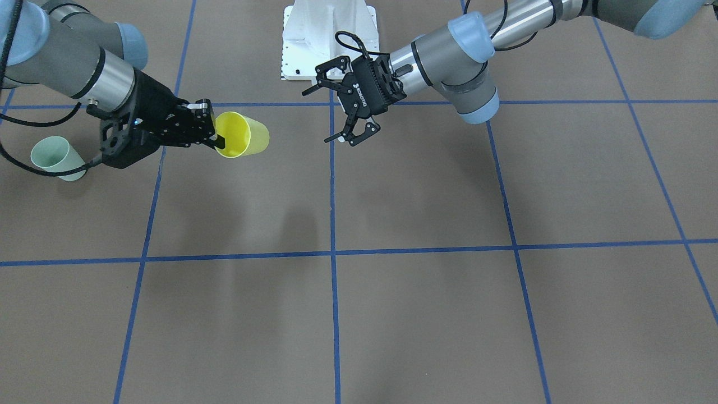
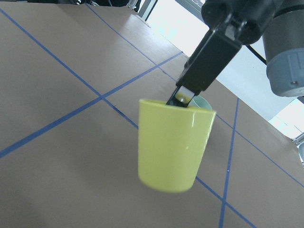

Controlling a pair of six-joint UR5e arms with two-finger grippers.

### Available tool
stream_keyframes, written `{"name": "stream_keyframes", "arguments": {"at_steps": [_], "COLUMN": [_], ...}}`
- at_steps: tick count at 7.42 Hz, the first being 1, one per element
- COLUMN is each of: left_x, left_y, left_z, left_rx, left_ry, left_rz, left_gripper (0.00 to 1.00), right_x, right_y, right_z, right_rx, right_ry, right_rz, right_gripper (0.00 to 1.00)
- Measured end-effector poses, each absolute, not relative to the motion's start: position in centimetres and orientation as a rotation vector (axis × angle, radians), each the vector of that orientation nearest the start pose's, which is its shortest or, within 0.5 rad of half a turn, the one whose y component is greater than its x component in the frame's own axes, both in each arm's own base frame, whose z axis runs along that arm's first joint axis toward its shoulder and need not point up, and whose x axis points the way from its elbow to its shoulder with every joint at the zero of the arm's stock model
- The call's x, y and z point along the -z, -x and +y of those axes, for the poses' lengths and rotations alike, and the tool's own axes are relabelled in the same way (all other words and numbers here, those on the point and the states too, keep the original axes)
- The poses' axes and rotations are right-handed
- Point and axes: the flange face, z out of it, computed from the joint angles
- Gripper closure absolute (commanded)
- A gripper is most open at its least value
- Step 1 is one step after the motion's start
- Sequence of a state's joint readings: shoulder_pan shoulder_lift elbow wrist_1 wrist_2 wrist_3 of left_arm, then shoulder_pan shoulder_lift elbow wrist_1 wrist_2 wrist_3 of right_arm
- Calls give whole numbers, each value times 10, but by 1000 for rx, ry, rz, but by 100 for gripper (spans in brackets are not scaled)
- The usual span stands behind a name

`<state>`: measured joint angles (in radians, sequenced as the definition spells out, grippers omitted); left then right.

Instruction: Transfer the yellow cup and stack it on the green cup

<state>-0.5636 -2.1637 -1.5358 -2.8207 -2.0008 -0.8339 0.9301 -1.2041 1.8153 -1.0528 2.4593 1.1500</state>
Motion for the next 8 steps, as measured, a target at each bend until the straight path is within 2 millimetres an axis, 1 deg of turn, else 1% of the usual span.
{"name": "stream_keyframes", "arguments": {"at_steps": [1,2,3,4,5,6,7,8], "left_x": [-205,-227,-252,-271,-282,-290,-298,-307], "left_y": [-470,-448,-422,-399,-382,-369,-360,-350], "left_z": [-438,-461,-484,-504,-523,-540,-555,-570], "left_rx": [-467,-416,-362,-312,-263,-210,-162,-117], "left_ry": [-846,-854,-855,-845,-828,-807,-778,-737], "left_rz": [1566,1513,1451,1391,1331,1266,1200,1135], "left_gripper": [0,0,0,0,0,0,0,0], "right_x": [-274,-281,-297,-318,-338,-360,-388,-418], "right_y": [274,251,228,202,176,154,141,130], "right_z": [-508,-521,-533,-541,-548,-549,-542,-529], "right_rx": [22,-19,-33,-12,33,87,143,194], "right_ry": [-92,-146,-216,-293,-351,-385,-404,-409], "right_rz": [-1283,-1260,-1218,-1159,-1092,-1025,-961,-901], "right_gripper": [100,100,100,100,100,100,100,100]}}
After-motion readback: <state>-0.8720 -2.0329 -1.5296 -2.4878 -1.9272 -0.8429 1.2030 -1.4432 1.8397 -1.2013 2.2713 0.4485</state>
